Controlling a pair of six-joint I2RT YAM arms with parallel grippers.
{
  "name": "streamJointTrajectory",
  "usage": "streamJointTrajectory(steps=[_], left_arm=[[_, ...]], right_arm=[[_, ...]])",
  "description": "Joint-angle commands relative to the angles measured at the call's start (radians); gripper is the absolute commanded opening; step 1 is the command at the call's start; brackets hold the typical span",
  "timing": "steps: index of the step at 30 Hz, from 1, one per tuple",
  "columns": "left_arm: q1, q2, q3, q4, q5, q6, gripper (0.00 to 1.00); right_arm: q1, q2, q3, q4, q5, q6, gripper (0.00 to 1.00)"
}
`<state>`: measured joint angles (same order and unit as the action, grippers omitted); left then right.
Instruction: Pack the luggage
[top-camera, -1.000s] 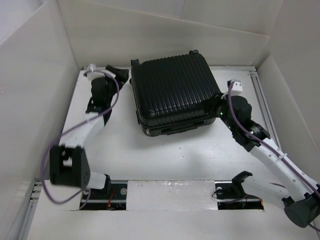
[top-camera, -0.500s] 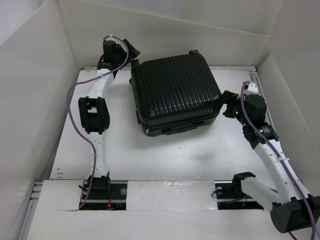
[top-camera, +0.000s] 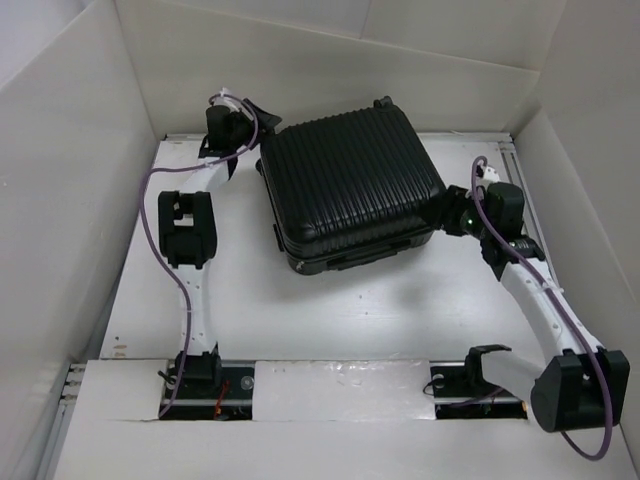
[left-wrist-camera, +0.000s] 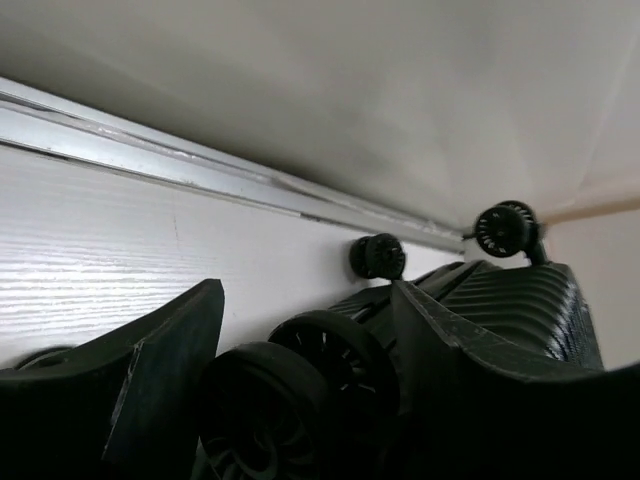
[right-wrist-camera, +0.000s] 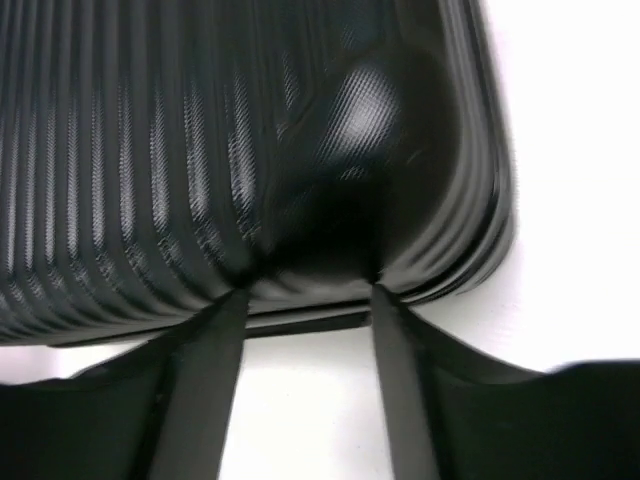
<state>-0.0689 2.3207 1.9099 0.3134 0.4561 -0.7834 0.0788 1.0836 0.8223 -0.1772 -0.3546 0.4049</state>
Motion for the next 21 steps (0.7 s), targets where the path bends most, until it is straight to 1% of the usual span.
streamJointTrajectory(steps=[1, 2, 3, 4, 5, 6, 7, 8, 9, 10, 11, 12, 13, 14, 15, 16, 17, 18, 19, 20, 21], left_arm=[[-0.062, -0.186, -0.226, 0.282, 0.122, -0.088, 0.05], [-0.062, -0.217, -0.291, 0.323, 0.11, -0.1, 0.0], [-0.062, -0.253, -0.416, 0.36, 0.096, -0.1, 0.0], [-0.062, -0.323, -0.478, 0.395, 0.084, -0.115, 0.0], [-0.062, -0.36, -0.542, 0.477, 0.063, -0.143, 0.0], [-0.062, -0.397, -0.683, 0.522, 0.052, -0.157, 0.0], [-0.062, -0.473, -0.756, 0.603, 0.02, -0.184, 0.0], [-0.072, -0.515, -0.829, 0.642, 0.003, -0.185, 0.0], [-0.072, -0.552, -0.9, 0.671, -0.013, -0.209, 0.0], [-0.072, -0.588, -1.037, 0.7, -0.028, -0.209, 0.0], [-0.072, -0.657, -1.102, 0.728, -0.039, -0.226, 0.0], [-0.081, -0.69, -1.162, 0.78, -0.06, -0.226, 0.0], [-0.081, -0.72, -1.265, 0.789, -0.069, -0.235, 0.0], [-0.081, -0.753, -1.308, 0.79, -0.082, -0.235, 0.0], [-0.081, -0.824, -1.343, 0.79, -0.106, -0.235, 0.0], [-0.081, -0.865, -1.371, 0.764, -0.121, -0.218, 0.0], [-0.081, -0.907, -1.391, 0.718, -0.143, -0.171, 0.0], [-0.081, -1.004, -1.391, 0.652, -0.169, -0.14, 0.02], [-0.081, -1.05, -1.378, 0.507, -0.238, -0.104, 0.09], [-0.081, -1.095, -1.343, 0.433, -0.273, -0.068, 0.16], [-0.081, -1.183, -1.323, 0.295, -0.316, -0.016, 0.27]], right_arm=[[0.022, 0.091, 0.018, 0.209, -0.17, 0.028, 0.48], [0.022, 0.111, 0.027, 0.223, -0.197, 0.028, 0.43], [0.022, 0.131, 0.047, 0.235, -0.208, 0.028, 0.33], [0.022, 0.169, 0.061, 0.246, -0.218, 0.028, 0.3], [0.032, 0.188, 0.076, 0.258, -0.218, 0.028, 0.27], [0.042, 0.208, 0.119, 0.258, -0.23, 0.028, 0.26], [0.052, 0.254, 0.145, 0.258, -0.242, 0.028, 0.26], [0.052, 0.28, 0.176, 0.258, -0.242, 0.019, 0.26], [0.062, 0.309, 0.208, 0.258, -0.271, 0.018, 0.26], [0.062, 0.338, 0.281, 0.258, -0.285, 0.018, 0.26], [0.071, 0.398, 0.319, 0.258, -0.305, 0.018, 0.26], [0.072, 0.423, 0.352, 0.258, -0.32, 0.018, 0.27], [0.085, 0.447, 0.418, 0.249, -0.346, 0.018, 0.29], [0.085, 0.485, 0.451, 0.24, -0.356, 0.029, 0.33], [0.108, 0.496, 0.478, 0.21, -0.356, 0.029, 0.36], [0.117, 0.496, 0.498, 0.196, -0.356, 0.029, 0.4], [0.127, 0.496, 0.512, 0.183, -0.356, 0.017, 0.52], [0.127, 0.46, 0.512, 0.173, -0.356, 0.005, 0.59], [0.139, 0.432, 0.499, 0.173, -0.339, 0.005, 0.66], [0.148, 0.399, 0.454, 0.173, -0.307, 0.005, 0.72], [0.148, 0.316, 0.427, 0.163, -0.285, -0.006, 0.82]])
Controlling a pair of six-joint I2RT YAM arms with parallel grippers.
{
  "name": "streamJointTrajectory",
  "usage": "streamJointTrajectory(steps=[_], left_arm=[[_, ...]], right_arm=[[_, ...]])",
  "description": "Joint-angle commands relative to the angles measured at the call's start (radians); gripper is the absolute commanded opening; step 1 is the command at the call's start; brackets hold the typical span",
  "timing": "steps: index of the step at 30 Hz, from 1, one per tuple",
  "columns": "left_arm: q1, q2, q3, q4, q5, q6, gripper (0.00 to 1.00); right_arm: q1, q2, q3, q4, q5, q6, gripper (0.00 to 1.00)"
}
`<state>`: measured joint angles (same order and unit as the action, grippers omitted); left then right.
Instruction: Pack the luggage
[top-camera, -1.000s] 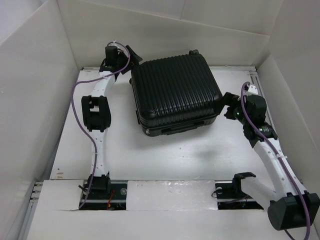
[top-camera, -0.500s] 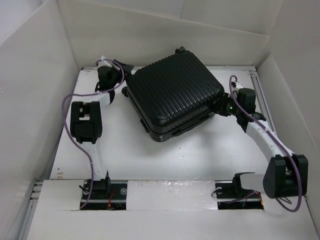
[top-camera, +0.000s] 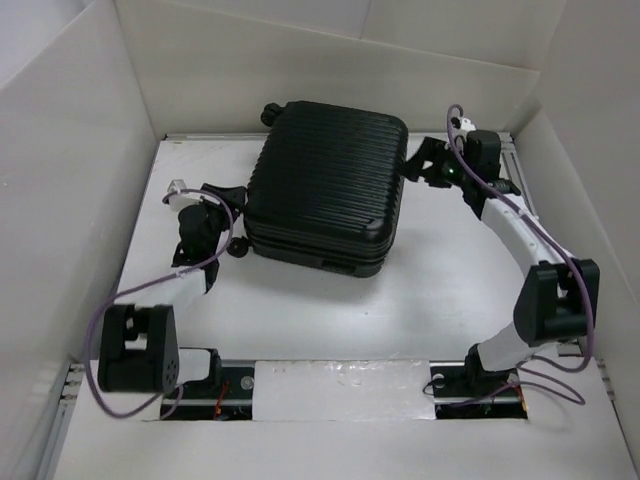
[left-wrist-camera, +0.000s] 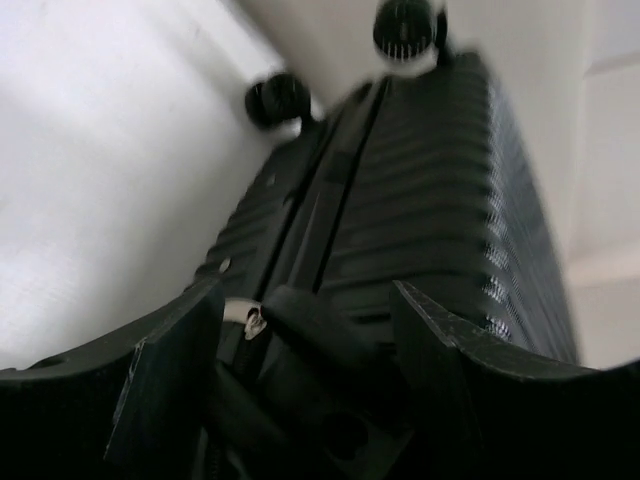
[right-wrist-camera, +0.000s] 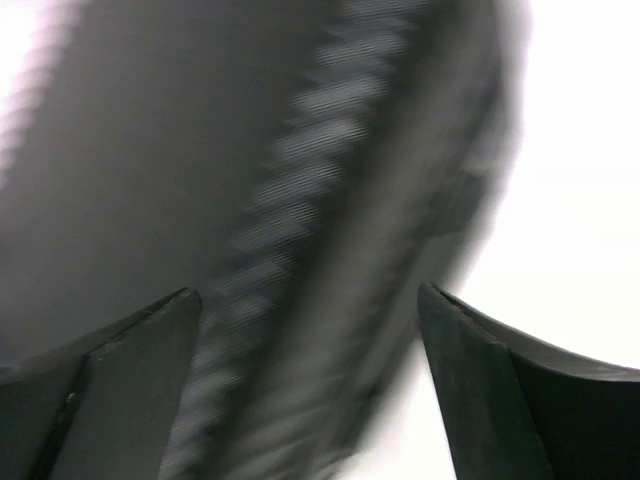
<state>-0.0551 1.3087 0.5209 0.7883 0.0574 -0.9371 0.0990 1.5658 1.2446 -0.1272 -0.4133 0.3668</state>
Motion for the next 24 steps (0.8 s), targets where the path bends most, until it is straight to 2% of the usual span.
streamJointTrajectory(steps=[1, 3, 5, 7, 10, 12, 13, 14, 15, 17, 20, 24], left_arm=[[-0.095, -0.216, 0.085, -0.242, -0.01, 0.156, 0.3], [-0.113, -0.299, 0.099, -0.346, -0.109, 0.156, 0.34], [-0.192, -0.42, 0.099, -0.422, -0.259, 0.17, 0.4], [-0.251, -0.491, 0.076, -0.469, -0.316, 0.17, 0.42], [-0.282, -0.62, 0.024, -0.524, -0.24, 0.224, 0.43], [-0.282, -0.724, -0.016, -0.569, -0.182, 0.224, 0.43], [-0.282, -0.758, -0.053, -0.595, -0.168, 0.224, 0.42], [-0.282, -0.823, -0.073, -0.618, -0.154, 0.224, 0.42], [-0.282, -0.853, -0.091, -0.644, -0.104, 0.224, 0.42], [-0.282, -0.891, -0.117, -0.701, -0.071, 0.242, 0.42], [-0.282, -0.893, -0.127, -0.748, 0.039, 0.262, 0.48], [-0.282, -0.829, -0.148, -0.726, 0.2, 0.262, 0.56]], right_arm=[[0.157, -0.214, -0.031, 0.113, -0.201, 0.02, 1.0], [0.197, -0.312, -0.15, 0.077, -0.061, -0.006, 1.0], [0.258, -0.455, -0.253, 0.077, 0.013, -0.035, 1.0], [0.292, -0.569, -0.414, 0.09, 0.074, -0.035, 1.0], [0.312, -0.694, -0.621, 0.147, 0.094, -0.011, 1.0], [0.312, -0.762, -0.706, 0.193, 0.109, 0.027, 0.93], [0.312, -0.798, -0.768, 0.202, 0.126, 0.04, 0.88], [0.303, -0.875, -0.793, 0.202, 0.148, 0.053, 0.69], [0.292, -0.915, -0.813, 0.202, 0.178, 0.091, 0.6], [0.277, -0.983, -0.84, 0.202, 0.217, 0.103, 0.54], [0.24, -0.991, -0.817, 0.202, 0.213, 0.113, 0.54], [0.263, -0.782, -0.772, 0.271, 0.09, 0.135, 0.58]])
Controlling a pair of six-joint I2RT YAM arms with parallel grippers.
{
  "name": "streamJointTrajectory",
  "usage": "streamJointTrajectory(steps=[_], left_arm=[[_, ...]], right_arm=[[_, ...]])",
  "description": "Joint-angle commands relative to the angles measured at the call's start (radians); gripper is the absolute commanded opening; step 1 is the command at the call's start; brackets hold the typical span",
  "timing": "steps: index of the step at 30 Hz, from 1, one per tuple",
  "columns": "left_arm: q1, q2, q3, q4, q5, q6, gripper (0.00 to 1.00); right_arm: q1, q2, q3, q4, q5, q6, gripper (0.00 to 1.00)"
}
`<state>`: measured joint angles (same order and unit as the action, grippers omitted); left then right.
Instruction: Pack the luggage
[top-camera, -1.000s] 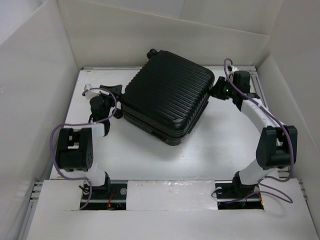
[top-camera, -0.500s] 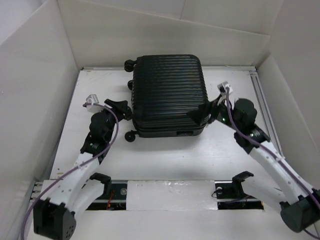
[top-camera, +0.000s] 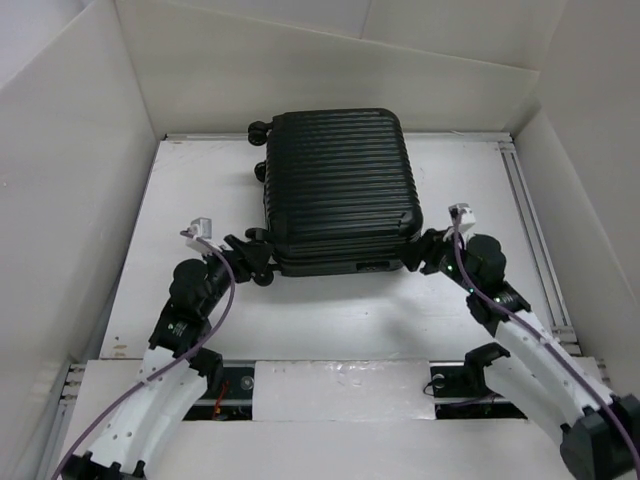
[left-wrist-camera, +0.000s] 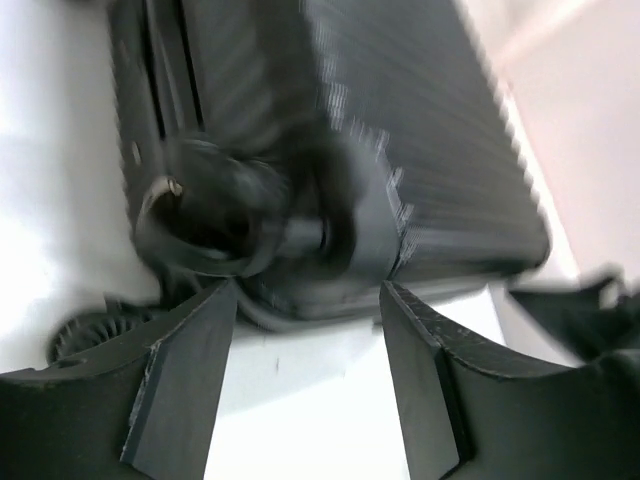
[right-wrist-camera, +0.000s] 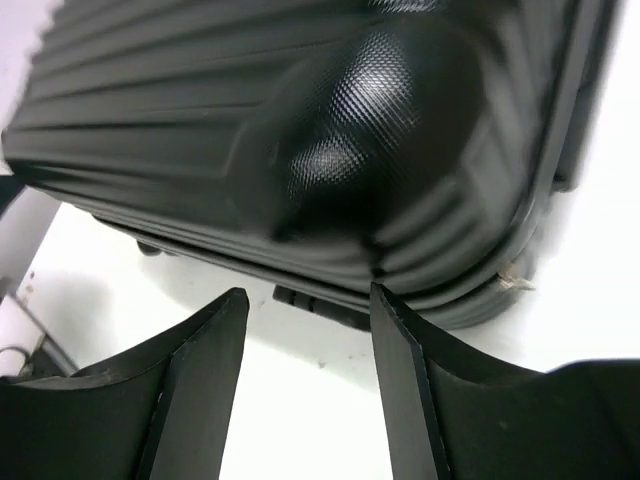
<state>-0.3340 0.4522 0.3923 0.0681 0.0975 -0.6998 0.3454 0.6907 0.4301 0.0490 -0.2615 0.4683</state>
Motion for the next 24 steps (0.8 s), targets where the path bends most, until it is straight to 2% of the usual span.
streamJointTrajectory(steps=[1, 5, 9, 14, 17, 18, 19, 21, 22, 23, 24], left_arm=[[-0.003, 0.037, -0.032, 0.028, 0.186, 0.025, 0.56], [-0.003, 0.088, -0.055, 0.068, 0.26, 0.055, 0.56], [-0.003, 0.149, -0.032, 0.068, 0.236, 0.089, 0.56], [-0.003, 0.14, -0.124, 0.118, 0.226, 0.079, 0.56], [-0.003, 0.19, -0.231, 0.212, 0.287, 0.05, 0.54], [-0.017, 0.222, -0.259, 0.255, 0.3, 0.019, 0.54], [-0.045, 0.241, -0.277, 0.321, 0.265, 0.008, 0.54], [-0.143, 0.285, -0.244, 0.332, 0.167, 0.008, 0.54], [-0.248, 0.33, -0.219, 0.332, 0.112, 0.008, 0.54], [-0.294, 0.351, -0.193, 0.332, 0.017, 0.008, 0.54], [-0.331, 0.367, -0.15, 0.332, -0.023, -0.001, 0.53]], right_arm=[[0.033, 0.177, 0.042, 0.127, -0.074, 0.042, 0.58], [0.217, 0.349, 0.128, 0.186, -0.049, 0.053, 0.5], [0.331, 0.382, 0.211, 0.166, 0.079, 0.043, 0.47], [0.331, 0.219, 0.196, 0.04, 0.207, 0.021, 0.47], [0.314, 0.052, 0.097, -0.047, 0.35, 0.021, 0.41], [0.296, -0.018, 0.064, -0.047, 0.376, 0.041, 0.35], [0.247, -0.046, 0.035, -0.047, 0.399, 0.084, 0.29], [0.192, -0.08, -0.026, -0.028, 0.435, 0.099, 0.15], [0.164, -0.08, -0.04, 0.009, 0.435, 0.11, 0.15], [0.105, -0.08, -0.05, 0.032, 0.403, 0.101, 0.15], [0.071, -0.08, -0.05, 0.055, 0.36, 0.083, 0.22]])
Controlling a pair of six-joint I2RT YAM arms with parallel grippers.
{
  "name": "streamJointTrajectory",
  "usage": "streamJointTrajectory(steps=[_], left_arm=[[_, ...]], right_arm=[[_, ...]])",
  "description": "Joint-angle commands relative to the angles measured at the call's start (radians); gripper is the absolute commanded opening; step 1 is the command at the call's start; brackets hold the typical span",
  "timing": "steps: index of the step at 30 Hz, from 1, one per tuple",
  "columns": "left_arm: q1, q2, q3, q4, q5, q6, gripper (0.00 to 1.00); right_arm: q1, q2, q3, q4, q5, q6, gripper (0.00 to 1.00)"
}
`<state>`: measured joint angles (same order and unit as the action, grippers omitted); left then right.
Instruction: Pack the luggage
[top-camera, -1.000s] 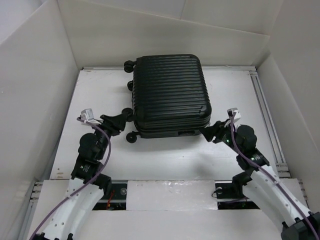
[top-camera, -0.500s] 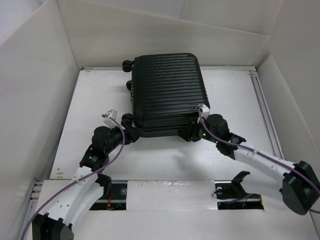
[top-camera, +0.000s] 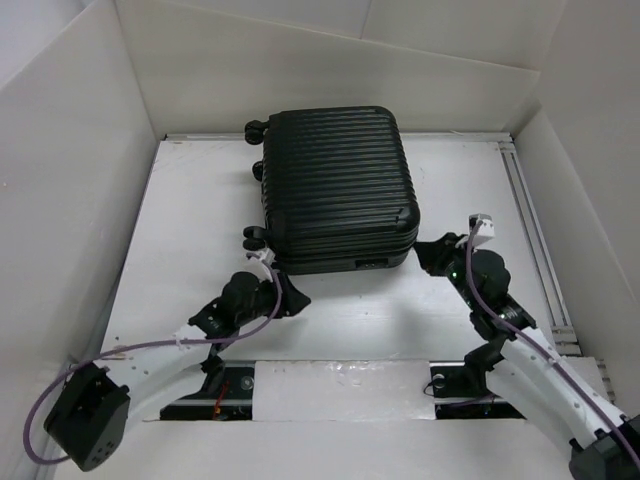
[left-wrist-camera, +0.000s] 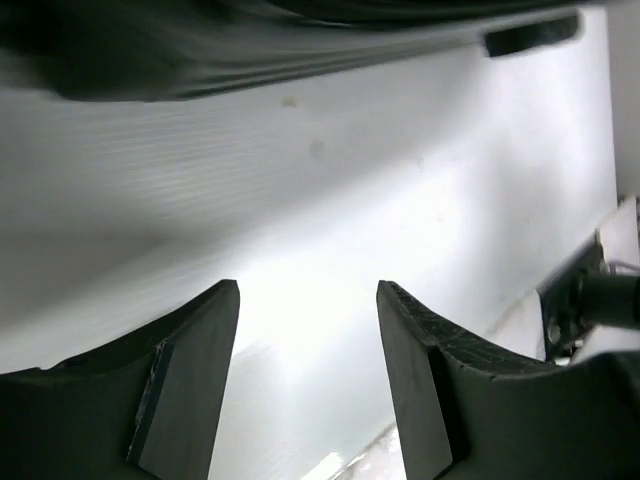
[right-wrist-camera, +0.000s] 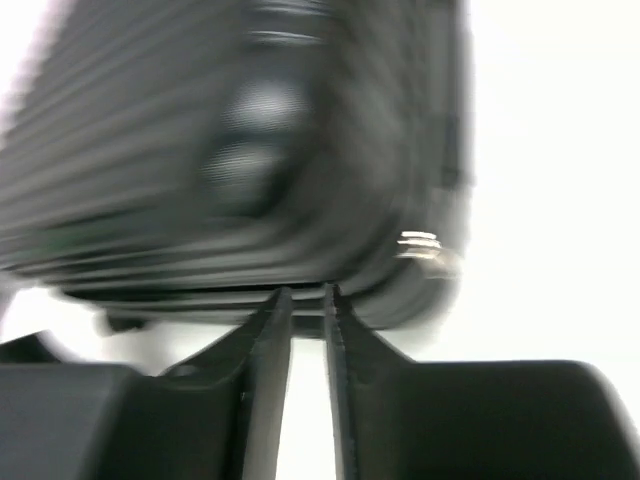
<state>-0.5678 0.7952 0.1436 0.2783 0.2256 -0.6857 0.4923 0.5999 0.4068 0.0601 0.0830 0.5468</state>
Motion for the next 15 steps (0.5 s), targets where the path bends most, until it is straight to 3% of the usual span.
streamJointTrajectory(steps=[1, 4, 7, 8, 9, 10, 13, 15], left_arm=[[-0.147, 0.045, 0.111, 0.122, -0.184, -0.015, 0.53], [-0.156, 0.055, 0.111, 0.144, -0.229, -0.035, 0.53], [-0.147, 0.055, 0.102, 0.153, -0.287, -0.035, 0.53], [-0.126, 0.055, 0.076, 0.166, -0.287, -0.035, 0.53], [-0.109, 0.055, 0.076, 0.18, -0.278, -0.035, 0.54], [-0.092, 0.067, 0.054, 0.194, -0.278, -0.035, 0.54], [-0.083, 0.105, 0.027, 0.255, -0.269, -0.055, 0.54], [-0.083, 0.159, 0.027, 0.288, -0.269, -0.055, 0.54]], right_arm=[[-0.107, 0.049, -0.014, 0.058, -0.029, -0.023, 0.28], [-0.217, 0.105, 0.009, 0.093, -0.165, -0.113, 0.55], [-0.375, 0.149, -0.015, 0.19, -0.429, -0.13, 0.62], [-0.474, 0.185, -0.051, 0.286, -0.607, -0.107, 0.62], [-0.524, 0.21, -0.051, 0.346, -0.609, -0.087, 0.64], [-0.572, 0.237, -0.095, 0.413, -0.753, -0.065, 0.64], [-0.693, 0.406, -0.137, 0.715, -1.007, 0.025, 0.7], [-0.693, 0.56, -0.146, 0.886, -1.109, 0.129, 0.7]])
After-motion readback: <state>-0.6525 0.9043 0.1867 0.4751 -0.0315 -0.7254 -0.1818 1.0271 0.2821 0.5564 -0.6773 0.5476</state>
